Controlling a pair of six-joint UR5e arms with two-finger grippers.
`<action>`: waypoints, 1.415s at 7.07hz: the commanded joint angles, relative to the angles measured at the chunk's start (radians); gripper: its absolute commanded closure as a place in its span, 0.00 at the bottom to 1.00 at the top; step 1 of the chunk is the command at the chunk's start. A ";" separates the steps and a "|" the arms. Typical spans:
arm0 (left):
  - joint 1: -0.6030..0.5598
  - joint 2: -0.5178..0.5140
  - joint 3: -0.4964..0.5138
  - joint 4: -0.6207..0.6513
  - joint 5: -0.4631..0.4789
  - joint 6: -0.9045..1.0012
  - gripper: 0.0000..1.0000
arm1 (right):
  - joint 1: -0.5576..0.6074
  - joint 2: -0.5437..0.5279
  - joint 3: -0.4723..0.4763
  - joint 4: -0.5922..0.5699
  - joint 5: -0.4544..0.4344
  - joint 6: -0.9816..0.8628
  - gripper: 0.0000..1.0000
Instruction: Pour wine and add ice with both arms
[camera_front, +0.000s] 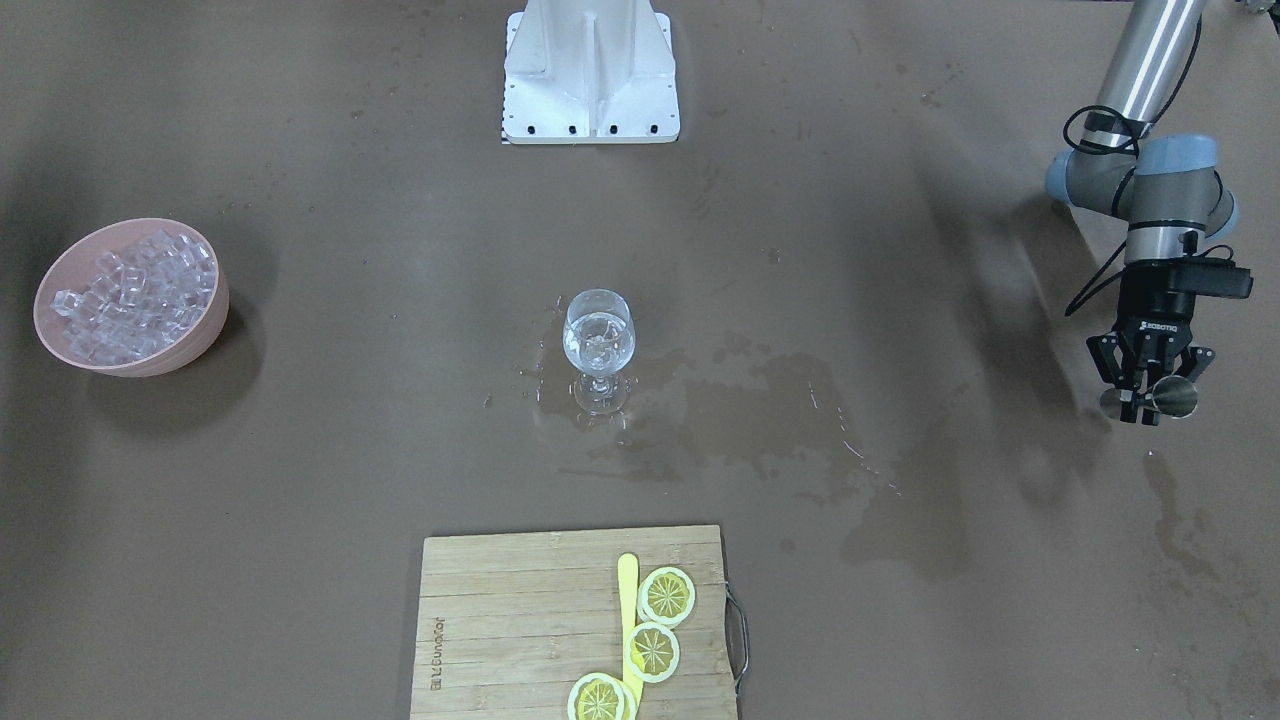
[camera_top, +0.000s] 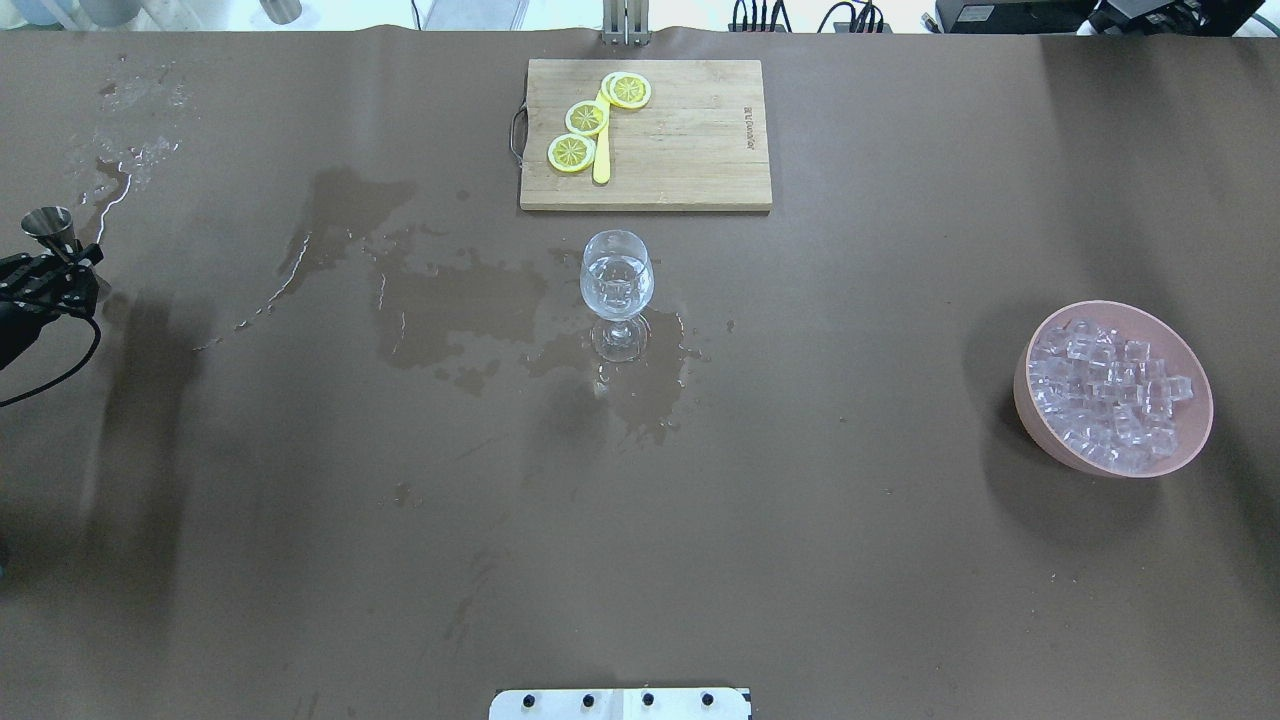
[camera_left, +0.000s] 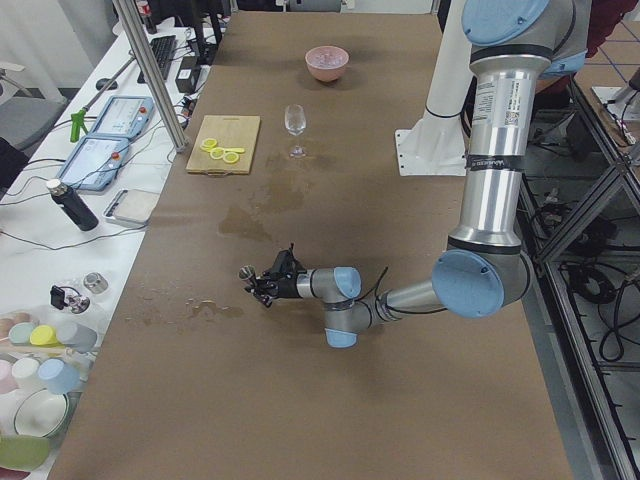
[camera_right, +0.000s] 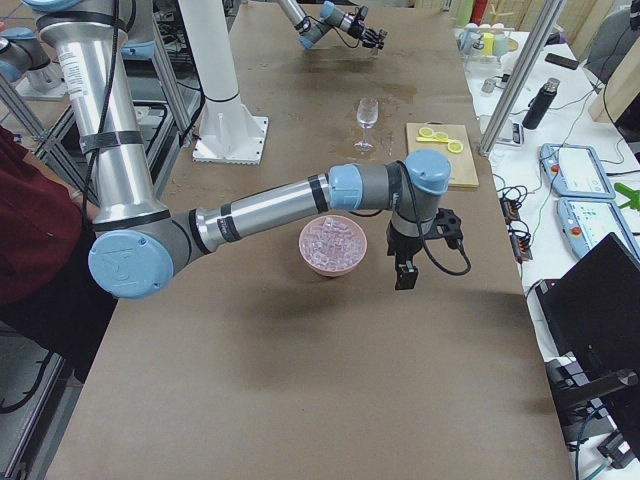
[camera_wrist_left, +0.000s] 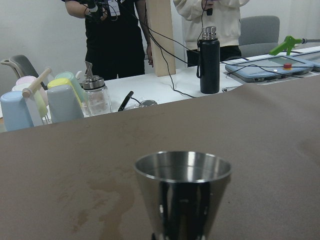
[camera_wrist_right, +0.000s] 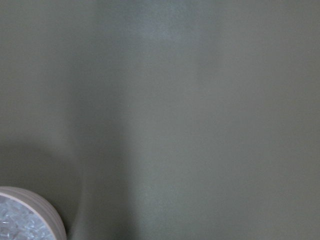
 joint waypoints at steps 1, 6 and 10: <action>0.003 -0.003 0.003 0.000 0.003 0.002 1.00 | 0.009 -0.033 -0.053 0.054 0.008 -0.001 0.00; 0.005 -0.011 0.007 -0.002 0.002 0.000 0.76 | 0.012 -0.030 -0.084 0.097 0.008 0.003 0.00; 0.005 -0.020 0.007 -0.003 0.002 0.002 0.58 | 0.012 -0.038 -0.083 0.097 0.008 0.005 0.00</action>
